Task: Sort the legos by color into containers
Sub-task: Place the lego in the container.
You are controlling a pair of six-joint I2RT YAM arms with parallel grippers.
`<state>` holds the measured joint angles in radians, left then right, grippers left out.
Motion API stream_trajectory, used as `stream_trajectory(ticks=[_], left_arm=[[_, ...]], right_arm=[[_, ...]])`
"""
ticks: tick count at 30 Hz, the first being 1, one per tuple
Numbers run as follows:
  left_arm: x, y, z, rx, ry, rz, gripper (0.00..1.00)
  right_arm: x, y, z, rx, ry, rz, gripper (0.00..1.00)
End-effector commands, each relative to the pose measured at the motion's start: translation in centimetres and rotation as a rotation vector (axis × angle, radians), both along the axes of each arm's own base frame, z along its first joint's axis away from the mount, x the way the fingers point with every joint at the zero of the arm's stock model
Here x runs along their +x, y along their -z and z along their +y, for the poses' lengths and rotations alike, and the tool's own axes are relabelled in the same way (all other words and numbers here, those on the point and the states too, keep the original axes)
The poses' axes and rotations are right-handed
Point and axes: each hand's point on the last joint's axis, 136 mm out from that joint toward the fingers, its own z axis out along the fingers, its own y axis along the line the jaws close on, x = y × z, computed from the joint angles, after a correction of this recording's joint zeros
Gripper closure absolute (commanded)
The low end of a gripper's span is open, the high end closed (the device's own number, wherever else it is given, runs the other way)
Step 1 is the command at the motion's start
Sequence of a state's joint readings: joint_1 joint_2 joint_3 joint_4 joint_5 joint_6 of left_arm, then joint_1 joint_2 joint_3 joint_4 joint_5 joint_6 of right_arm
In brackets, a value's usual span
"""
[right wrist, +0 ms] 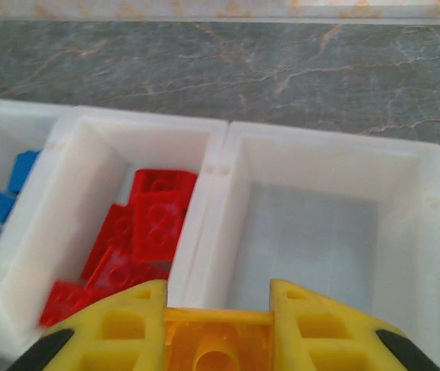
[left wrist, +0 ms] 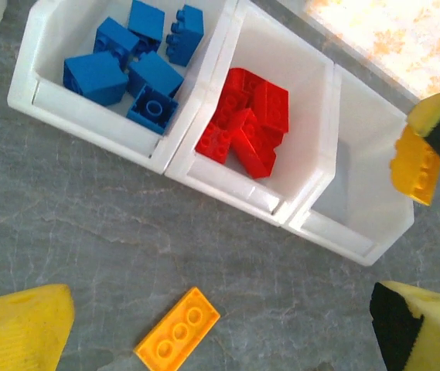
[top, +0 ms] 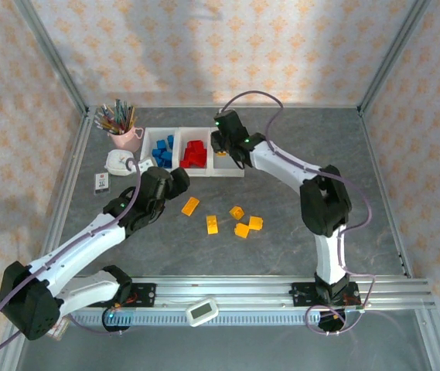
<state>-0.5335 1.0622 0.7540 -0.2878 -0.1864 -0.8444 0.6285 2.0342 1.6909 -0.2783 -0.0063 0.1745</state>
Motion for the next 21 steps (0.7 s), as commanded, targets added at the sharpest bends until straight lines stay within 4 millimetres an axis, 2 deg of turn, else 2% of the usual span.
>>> stream_trajectory(ticks=[1, 3, 6, 10, 11, 15, 21], left_arm=[[1.5, -1.8, -0.3, -0.018, 0.003, -0.06, 0.01], [1.8, -1.8, -0.3, -0.022, 0.004, -0.058, 0.0], [2.2, -1.6, -0.4, -0.019, 0.005, -0.05, 0.01], [2.5, -1.5, -0.4, -0.008, 0.007, -0.041, 0.01], [2.6, -1.6, -0.4, -0.007, 0.009, -0.04, 0.01], [2.6, -2.0, -0.6, -0.006, 0.021, -0.047, 0.01], [2.1, -2.4, -0.8, -0.015, 0.044, -0.043, 0.01]], right_arm=[[3.2, 0.3, -1.2, -0.038, 0.082, -0.046, 0.79], [4.3, 1.0, -1.7, -0.062, 0.109, -0.054, 0.79], [5.4, 2.2, -1.4, -0.074, 0.101, -0.047, 0.75], [6.2, 2.8, -1.0, -0.098, 0.1, -0.038, 0.65], [6.2, 2.5, -1.0, -0.097, 0.096, -0.042, 0.61], [5.7, 0.4, -1.1, -0.083, 0.08, -0.064, 0.56], [2.8, -2.2, -2.0, -0.041, 0.053, -0.058, 0.49]])
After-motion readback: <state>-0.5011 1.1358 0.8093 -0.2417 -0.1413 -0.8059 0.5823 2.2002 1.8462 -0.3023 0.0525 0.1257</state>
